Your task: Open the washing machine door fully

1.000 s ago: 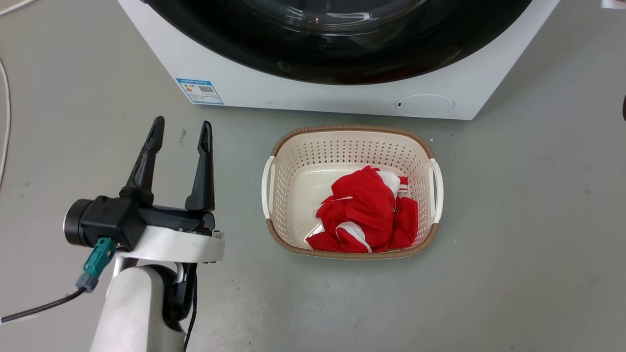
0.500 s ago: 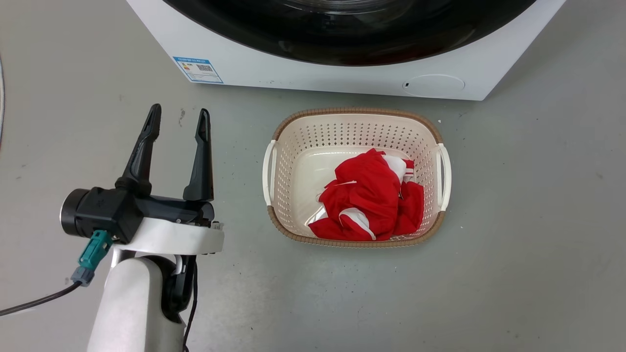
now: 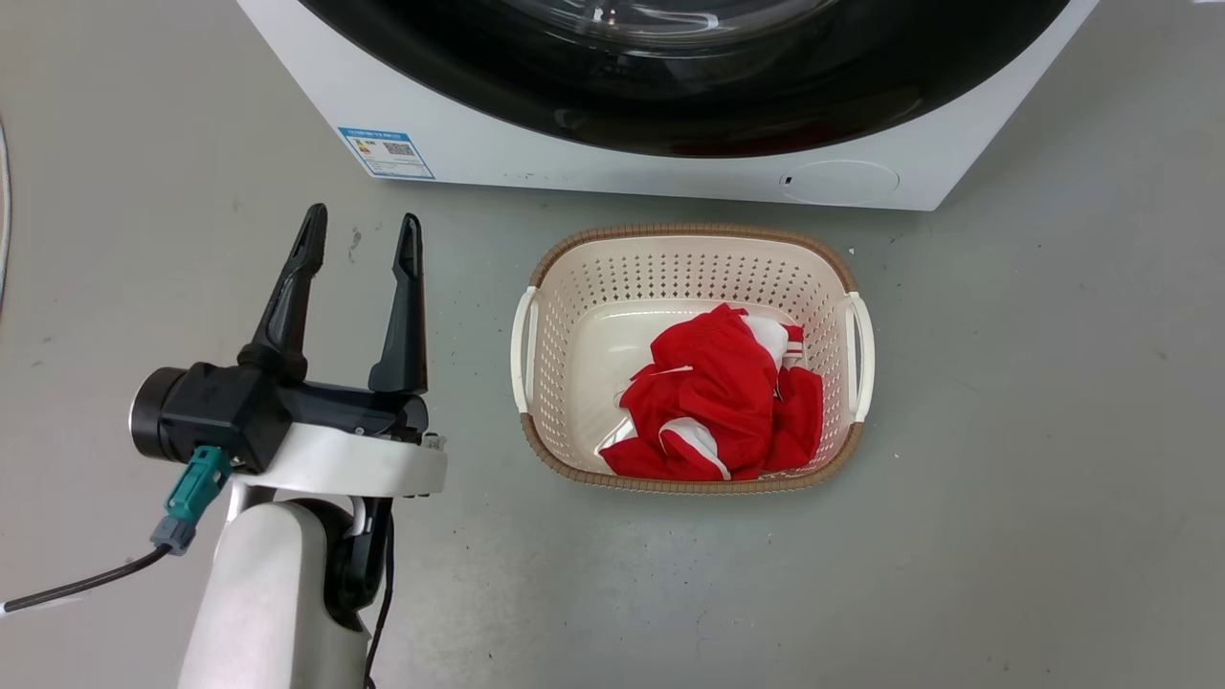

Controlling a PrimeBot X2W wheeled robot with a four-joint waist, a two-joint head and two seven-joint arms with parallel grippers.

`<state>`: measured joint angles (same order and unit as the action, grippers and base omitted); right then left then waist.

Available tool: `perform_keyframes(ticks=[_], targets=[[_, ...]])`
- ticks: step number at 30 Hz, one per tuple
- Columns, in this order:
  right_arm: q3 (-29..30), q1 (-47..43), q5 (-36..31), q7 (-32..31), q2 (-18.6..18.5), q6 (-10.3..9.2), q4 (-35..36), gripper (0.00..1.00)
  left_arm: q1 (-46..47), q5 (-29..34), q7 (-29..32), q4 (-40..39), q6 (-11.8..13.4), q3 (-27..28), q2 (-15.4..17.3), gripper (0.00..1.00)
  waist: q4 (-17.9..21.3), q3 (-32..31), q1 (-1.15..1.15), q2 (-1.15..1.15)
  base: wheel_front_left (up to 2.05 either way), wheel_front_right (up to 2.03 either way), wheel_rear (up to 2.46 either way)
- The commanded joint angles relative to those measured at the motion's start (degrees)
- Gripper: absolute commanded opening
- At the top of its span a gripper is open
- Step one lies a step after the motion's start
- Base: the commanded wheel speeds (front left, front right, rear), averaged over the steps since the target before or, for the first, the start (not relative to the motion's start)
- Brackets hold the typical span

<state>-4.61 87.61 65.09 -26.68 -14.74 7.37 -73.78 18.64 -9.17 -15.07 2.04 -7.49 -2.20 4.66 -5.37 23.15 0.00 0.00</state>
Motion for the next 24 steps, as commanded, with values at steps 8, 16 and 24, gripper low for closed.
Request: perform_keyframes(ticks=[8, 16, 24], targets=[[1.89, -2.05, 1.18, -0.11, 2.61, 0.19, -0.06, 0.0, -0.49, 0.06, -0.14, 0.4, 0.0, -0.36, -0.45, 1.0, 0.08, -1.63, 0.0, 0.0, 0.0, 0.0, 0.0], [2.73, -3.29, 0.04, 1.33, 3.23, 0.18, -0.07, 0.0, -0.84, 0.2, -0.14, 0.26, 0.0, -0.49, -0.54, 1.0, 0.02, -1.8, 0.0, 0.0, 0.0, 0.0, 0.0], [2.71, -2.74, -0.59, -2.53, 3.7, 0.19, -0.06, 0.0, -0.29, 0.22, -0.14, 0.42, 0.0, -0.63, -0.56, 1.0, -0.19, -1.59, 0.0, 0.0, 0.0, 0.0, 0.0]])
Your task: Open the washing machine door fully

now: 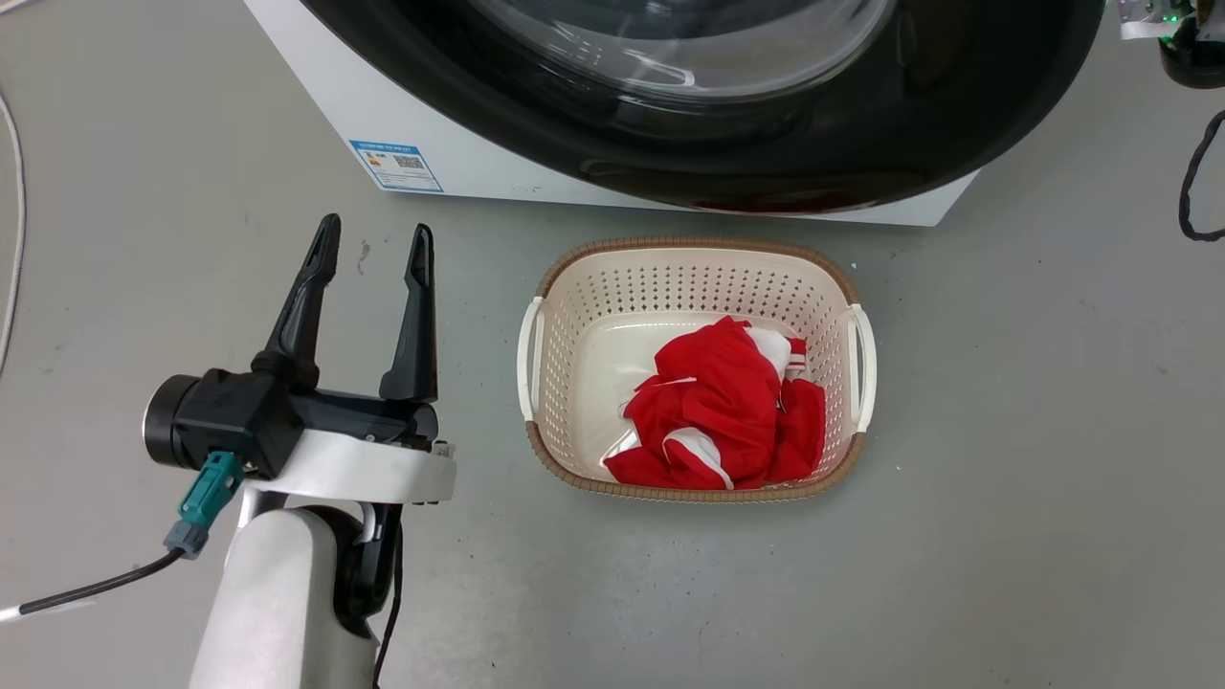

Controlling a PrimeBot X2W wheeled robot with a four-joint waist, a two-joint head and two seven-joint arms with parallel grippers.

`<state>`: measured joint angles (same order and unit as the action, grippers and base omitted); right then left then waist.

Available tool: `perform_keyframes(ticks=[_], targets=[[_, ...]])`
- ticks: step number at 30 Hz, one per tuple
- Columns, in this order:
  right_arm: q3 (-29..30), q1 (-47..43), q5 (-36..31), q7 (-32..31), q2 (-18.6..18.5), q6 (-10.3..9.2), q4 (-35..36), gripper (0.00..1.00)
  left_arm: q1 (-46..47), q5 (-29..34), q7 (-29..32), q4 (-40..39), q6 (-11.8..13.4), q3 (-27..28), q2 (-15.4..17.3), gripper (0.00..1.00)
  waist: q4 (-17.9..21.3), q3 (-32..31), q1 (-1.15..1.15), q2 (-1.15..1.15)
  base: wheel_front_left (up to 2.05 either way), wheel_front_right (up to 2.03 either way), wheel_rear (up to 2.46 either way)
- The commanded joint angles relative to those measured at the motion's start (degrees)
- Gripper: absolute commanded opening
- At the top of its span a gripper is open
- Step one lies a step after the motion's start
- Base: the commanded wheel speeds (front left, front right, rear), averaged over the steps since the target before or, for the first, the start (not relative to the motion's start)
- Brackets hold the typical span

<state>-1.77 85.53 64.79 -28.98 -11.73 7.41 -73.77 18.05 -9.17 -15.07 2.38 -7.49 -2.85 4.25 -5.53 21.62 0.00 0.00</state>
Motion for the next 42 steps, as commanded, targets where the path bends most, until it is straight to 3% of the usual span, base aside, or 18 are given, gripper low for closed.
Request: perform_keyframes(ticks=[1, 10, 16, 27, 35, 42], targets=[[-0.05, -0.67, -0.1, -0.95, 0.7, 0.14, -0.06, 0.0, 0.29, 0.24, -0.14, 0.16, 0.0, 0.0, -0.15, 1.0, -0.05, -0.18, 0.0, 0.0, 0.0, 0.0, 0.0], [-0.75, -5.08, 1.82, -9.81, 2.43, 0.14, 2.75, 0.0, -1.42, 0.43, -0.14, 1.3, 0.0, -0.43, -0.26, 1.0, -0.37, -3.66, 0.0, 0.0, 0.0, 0.0, 0.0], [-2.21, -13.79, 3.46, -16.86, 4.23, 0.14, 9.1, 0.0, -4.27, 0.81, -0.14, 2.1, 0.0, -0.18, -0.4, 1.0, -0.23, -8.59, 0.0, 0.0, 0.0, 0.0, 0.0], [-6.15, -28.23, 6.75, -23.96, 8.27, 0.14, 20.72, 0.0, -9.21, 1.1, -0.14, 3.08, 0.0, -0.43, -0.72, 1.0, 0.16, -14.62, 0.0, 0.0, 0.0, 0.0, 0.0], [-14.23, -38.34, 13.67, -26.76, 9.23, 0.14, 31.18, 0.0, -11.49, 1.15, -0.14, 3.81, 0.0, -1.06, -0.95, 1.0, -0.09, -17.39, 0.0, 0.0, 0.0, 0.0, 0.0], [-23.88, -42.77, 20.93, -23.82, 8.99, 0.14, 37.14, 0.0, -12.16, 0.93, -0.14, 3.96, 0.0, -1.36, -1.14, 1.0, 0.02, -18.08, 0.0, 0.0, 0.0, 0.0, 0.0]])
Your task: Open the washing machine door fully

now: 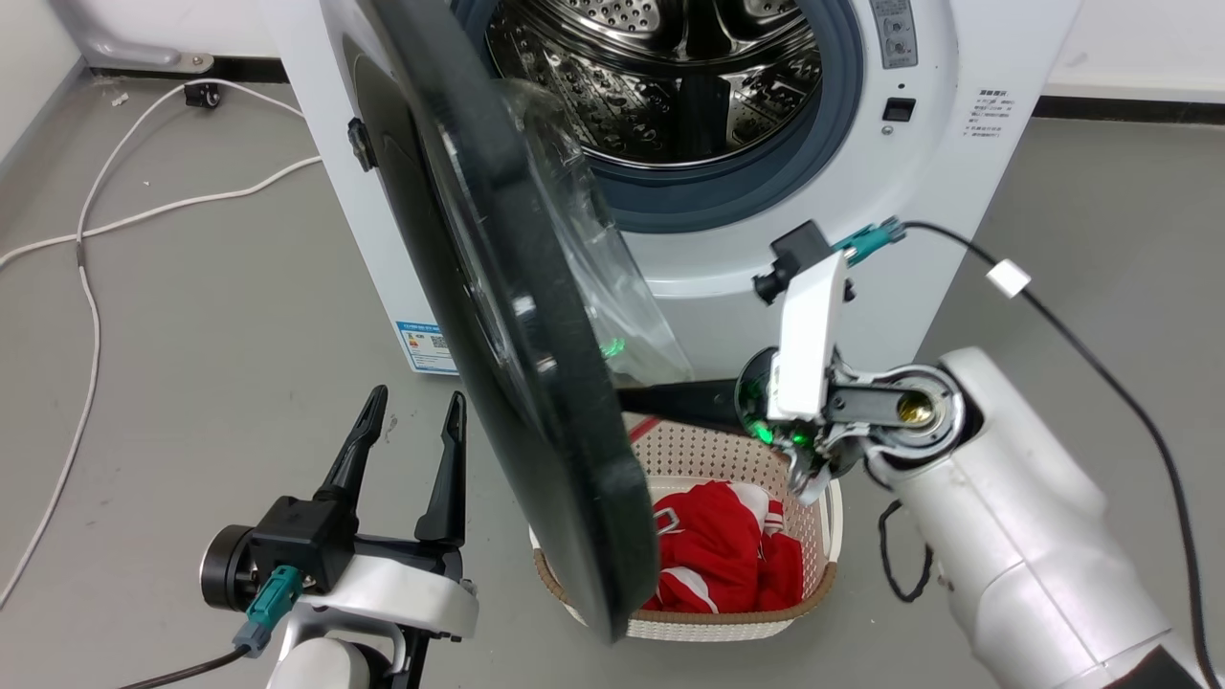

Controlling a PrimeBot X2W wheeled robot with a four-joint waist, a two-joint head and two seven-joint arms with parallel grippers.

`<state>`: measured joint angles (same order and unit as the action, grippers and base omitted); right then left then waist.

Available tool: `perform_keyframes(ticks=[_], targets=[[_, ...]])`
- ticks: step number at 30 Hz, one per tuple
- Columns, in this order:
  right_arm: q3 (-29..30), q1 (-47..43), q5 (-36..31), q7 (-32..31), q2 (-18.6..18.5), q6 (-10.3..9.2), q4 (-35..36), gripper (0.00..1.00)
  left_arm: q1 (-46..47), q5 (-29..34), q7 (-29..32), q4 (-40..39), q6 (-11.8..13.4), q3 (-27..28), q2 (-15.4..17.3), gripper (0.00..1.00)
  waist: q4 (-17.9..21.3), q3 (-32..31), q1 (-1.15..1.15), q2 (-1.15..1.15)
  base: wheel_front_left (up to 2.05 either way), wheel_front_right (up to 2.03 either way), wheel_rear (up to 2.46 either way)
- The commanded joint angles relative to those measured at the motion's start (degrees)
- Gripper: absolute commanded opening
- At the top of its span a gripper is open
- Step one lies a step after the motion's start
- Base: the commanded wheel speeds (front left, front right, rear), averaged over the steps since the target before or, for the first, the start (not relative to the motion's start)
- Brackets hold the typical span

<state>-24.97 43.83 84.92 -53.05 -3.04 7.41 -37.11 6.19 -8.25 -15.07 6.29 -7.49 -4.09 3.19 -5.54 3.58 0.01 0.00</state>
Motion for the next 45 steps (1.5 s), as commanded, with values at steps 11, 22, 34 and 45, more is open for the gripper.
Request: perform_keyframes(ticks=[11, 22, 34, 45], targets=[[-0.39, -5.93, 3.21, 19.62, 0.2, 0.13, 2.76, 0.0, -1.2, 0.14, -0.14, 0.02, 0.0, 0.95, -0.2, 1.0, 1.51, -0.93, -0.01, 0.0, 0.0, 0.0, 0.0], [14.5, -26.24, -3.52, 56.03, -4.86, 0.14, 10.86, 1.0, -3.8, 0.51, -0.14, 0.58, 0.0, 3.42, -0.29, 1.0, 3.47, -3.75, -0.01, 0.0, 0.0, 0.0, 0.0], [32.47, -35.25, -48.09, 68.16, -2.35, 0.14, 25.22, 1.0, -4.39, 0.86, -0.14, 0.7, 0.0, 5.23, -0.28, 1.0, 4.81, -3.99, -0.01, 0.0, 0.0, 0.0, 0.0], [28.16, -43.49, -81.92, 68.22, 0.22, 0.05, 44.44, 1.0, -3.32, 1.21, -0.14, 0.77, 0.01, 5.63, -0.28, 1.0, 5.38, -3.92, -0.01, 0.0, 0.0, 0.0, 0.0]])
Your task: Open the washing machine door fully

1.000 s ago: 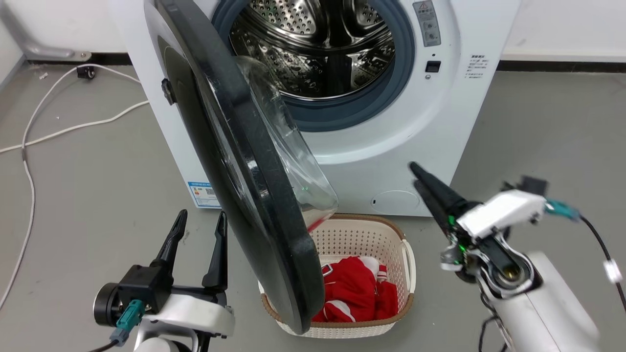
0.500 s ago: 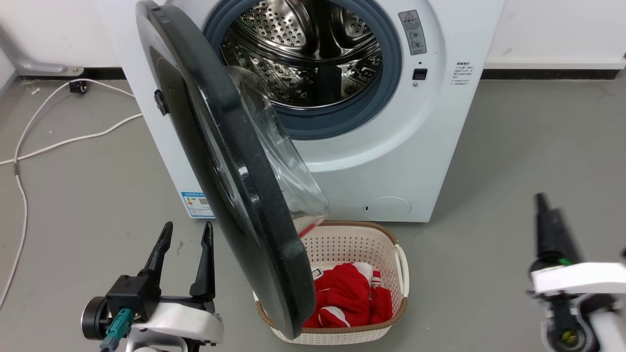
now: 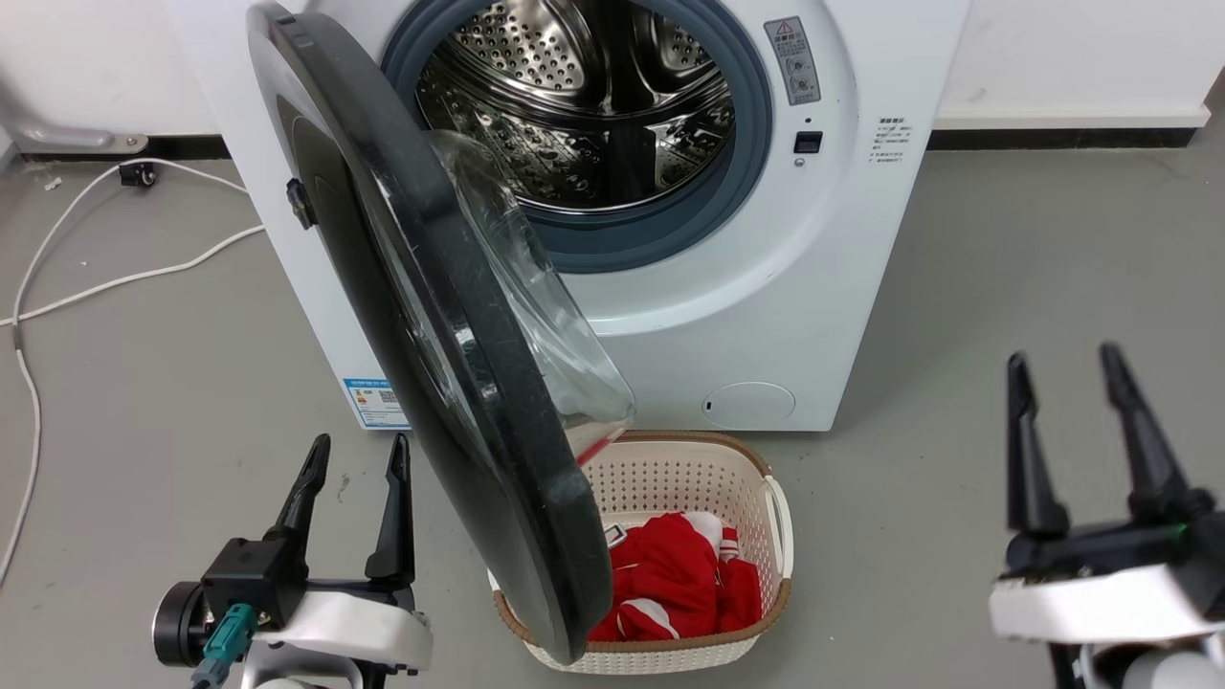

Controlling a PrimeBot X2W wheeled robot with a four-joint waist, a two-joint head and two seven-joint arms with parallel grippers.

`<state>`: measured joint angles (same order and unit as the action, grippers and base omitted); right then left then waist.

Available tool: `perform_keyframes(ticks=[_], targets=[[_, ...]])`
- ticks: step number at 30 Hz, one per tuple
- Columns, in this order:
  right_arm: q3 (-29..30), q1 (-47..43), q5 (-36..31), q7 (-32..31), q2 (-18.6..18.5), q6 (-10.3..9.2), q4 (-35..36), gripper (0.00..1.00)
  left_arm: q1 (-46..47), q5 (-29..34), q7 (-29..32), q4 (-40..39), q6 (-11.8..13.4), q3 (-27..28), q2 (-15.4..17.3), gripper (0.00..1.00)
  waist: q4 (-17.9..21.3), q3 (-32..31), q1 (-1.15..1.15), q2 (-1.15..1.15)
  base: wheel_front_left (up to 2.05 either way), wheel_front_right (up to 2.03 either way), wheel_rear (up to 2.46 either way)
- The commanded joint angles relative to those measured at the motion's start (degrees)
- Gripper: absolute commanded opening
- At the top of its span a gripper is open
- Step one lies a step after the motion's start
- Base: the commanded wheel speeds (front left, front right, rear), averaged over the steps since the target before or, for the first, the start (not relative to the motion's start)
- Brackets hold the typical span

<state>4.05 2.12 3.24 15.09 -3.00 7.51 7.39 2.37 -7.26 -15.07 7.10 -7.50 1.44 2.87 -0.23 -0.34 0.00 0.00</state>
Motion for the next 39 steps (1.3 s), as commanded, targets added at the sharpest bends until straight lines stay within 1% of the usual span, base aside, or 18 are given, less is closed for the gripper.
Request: perform_keyframes(ticks=[1, 3, 9, 23, 24, 25, 32, 35, 39], targets=[[-0.86, -1.79, -0.23, 0.08, 0.18, -0.04, -0.05, 1.0, 0.5, 0.22, -0.14, -0.05, 0.02, 0.09, 0.04, 1.0, 0.06, 0.01, 0.0, 0.0, 0.0, 0.0, 0.0], [-3.21, -4.52, -1.5, 0.08, 0.19, -0.04, -1.94, 1.0, 0.54, 0.53, -0.14, 0.01, 0.02, 0.01, 0.04, 1.0, 0.18, -0.11, 0.0, 0.0, 0.0, 0.0, 0.0], [-3.95, -5.44, 0.28, 0.08, 0.21, -0.04, -5.31, 1.0, 0.44, 0.85, -0.14, 0.02, 0.02, -0.19, 0.03, 1.0, 0.26, -0.22, 0.0, 0.0, 0.0, 0.0, 0.0], [-4.06, -4.1, 1.18, 0.09, 0.21, -0.04, -5.85, 1.0, 0.53, 1.02, -0.14, 0.14, 0.02, -0.67, 0.03, 1.0, -0.17, -0.21, 0.0, 0.0, 0.0, 0.0, 0.0], [-4.04, -4.1, 1.27, 0.09, 0.21, -0.04, -5.89, 1.0, 0.56, 0.99, -0.14, 0.13, 0.02, -0.76, 0.03, 0.65, -0.18, -0.21, 0.0, 0.0, 0.0, 0.0, 0.0], [-4.04, -4.1, 1.28, 0.09, 0.21, -0.04, -5.92, 1.0, 0.55, 0.96, -0.14, 0.08, 0.02, -0.86, 0.03, 0.0, -0.19, -0.19, 0.0, 0.0, 0.0, 0.0, 0.0], [-3.99, -3.89, 1.72, 0.09, 0.21, -0.04, -6.25, 1.0, 0.99, 1.56, -0.14, -1.46, 0.02, -0.7, 0.4, 0.0, -0.2, -0.04, 0.0, 0.0, 0.0, 0.0, 0.0], [-3.76, -3.92, 1.86, 0.09, 0.21, -0.04, -6.33, 1.0, 1.83, 2.26, -0.14, -4.4, 0.02, -0.04, 0.52, 0.0, -0.31, -0.07, 0.0, 0.0, 0.0, 0.0, 0.0], [-3.51, -4.05, 2.53, 0.09, 0.22, -0.04, -6.53, 1.0, 3.5, 3.49, -0.14, -10.95, 0.23, 1.67, 0.7, 0.0, -0.53, -0.17, 0.0, 0.0, 0.0, 0.0, 0.0]])
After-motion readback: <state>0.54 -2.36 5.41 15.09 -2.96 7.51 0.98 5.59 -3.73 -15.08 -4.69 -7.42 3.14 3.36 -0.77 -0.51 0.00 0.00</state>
